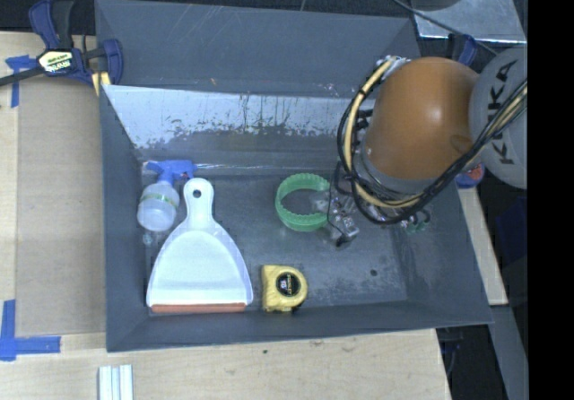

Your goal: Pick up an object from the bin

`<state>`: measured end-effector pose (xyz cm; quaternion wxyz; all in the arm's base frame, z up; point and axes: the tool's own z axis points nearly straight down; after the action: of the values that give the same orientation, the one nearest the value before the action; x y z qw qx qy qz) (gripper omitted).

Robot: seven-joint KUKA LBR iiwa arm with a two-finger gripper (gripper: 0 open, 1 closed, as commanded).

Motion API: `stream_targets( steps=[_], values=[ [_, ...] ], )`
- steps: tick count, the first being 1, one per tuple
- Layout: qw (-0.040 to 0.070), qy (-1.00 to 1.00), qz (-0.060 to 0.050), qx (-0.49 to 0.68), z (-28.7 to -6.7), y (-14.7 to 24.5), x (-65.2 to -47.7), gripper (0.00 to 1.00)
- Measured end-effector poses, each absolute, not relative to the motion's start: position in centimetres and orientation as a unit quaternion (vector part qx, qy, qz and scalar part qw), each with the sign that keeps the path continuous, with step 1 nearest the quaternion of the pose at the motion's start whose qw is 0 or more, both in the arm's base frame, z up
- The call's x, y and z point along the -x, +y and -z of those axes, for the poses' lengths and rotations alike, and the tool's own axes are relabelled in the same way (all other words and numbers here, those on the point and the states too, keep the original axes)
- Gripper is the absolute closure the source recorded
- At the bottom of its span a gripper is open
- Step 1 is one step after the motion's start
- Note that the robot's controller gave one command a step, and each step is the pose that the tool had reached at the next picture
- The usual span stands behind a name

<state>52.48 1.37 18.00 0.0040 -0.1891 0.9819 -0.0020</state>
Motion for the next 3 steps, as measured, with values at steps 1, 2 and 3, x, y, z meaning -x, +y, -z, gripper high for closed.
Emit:
stream_targets(
  steps=[1,2,3],
  values=[
    [0.005,0.99,0.003,0.142,-18.8,-4.5,-50.6,1.0],
    [0.011,0.987,0.005,0.161,-37.5,-7.3,-55.0,1.0],
    [0.012,0.977,0.005,0.211,-37.1,-2.6,-51.7,1.0]
  ],
)
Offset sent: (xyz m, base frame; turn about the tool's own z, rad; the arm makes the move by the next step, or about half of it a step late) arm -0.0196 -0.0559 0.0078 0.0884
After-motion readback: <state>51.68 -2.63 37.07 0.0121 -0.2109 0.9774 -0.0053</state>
